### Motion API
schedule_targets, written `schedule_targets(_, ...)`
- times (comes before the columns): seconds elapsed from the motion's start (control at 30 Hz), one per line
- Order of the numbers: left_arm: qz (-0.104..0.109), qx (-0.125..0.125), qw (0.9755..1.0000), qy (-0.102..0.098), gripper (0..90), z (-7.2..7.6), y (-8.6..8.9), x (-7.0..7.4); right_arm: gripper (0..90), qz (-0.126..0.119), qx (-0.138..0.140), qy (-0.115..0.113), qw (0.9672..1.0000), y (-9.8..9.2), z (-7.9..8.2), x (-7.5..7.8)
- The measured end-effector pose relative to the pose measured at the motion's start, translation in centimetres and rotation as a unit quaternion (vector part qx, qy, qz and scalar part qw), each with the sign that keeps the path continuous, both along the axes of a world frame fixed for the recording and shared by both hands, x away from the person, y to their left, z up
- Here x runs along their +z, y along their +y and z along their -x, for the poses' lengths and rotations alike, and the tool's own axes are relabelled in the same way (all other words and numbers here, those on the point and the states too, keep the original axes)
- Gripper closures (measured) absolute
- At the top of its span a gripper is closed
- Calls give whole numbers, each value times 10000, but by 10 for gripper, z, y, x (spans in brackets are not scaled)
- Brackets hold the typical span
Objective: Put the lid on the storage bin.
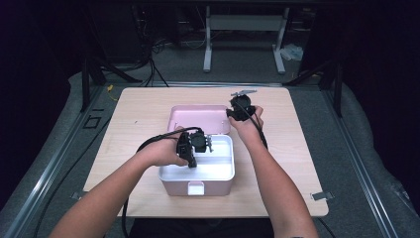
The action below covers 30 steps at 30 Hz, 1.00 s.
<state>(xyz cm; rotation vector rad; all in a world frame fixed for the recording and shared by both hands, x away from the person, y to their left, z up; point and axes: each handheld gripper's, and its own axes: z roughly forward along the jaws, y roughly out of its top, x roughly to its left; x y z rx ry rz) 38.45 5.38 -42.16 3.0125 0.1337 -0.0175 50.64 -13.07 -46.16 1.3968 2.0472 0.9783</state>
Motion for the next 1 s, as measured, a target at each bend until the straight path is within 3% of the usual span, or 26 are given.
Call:
schedule_targets(0.03, -29, -4, 10000, 1, 900, 0, 0, 0, 669, -90, -2, 69, 9999, 0, -3, -2)
schedule_targets(0.23, 40, -6, 10000, -39, 900, 1, 1, 0, 717, -74, -95, 129, 9998, 6, -17, -9)
schedule_targets(0.53, 85, 6, 10000, -5, 900, 0, 3, 0, 747, -79, -165, 398, 9990, 14, -29, -15)
schedule_targets(0.63, 91, 17, 10000, -18, 900, 1, 3, 0, 778, -95, -207, 422, 9988, 15, -30, -16)
schedule_targets(0.77, 86, 12, 10000, -22, 900, 0, 3, 0, 790, -314, -291, 452, 9981, 13, -31, -16)
schedule_targets(1.0, 89, 30, 10000, -7, 900, 1, 3, 0, 802, -216, -366, 374, 9984, 15, -30, -12)
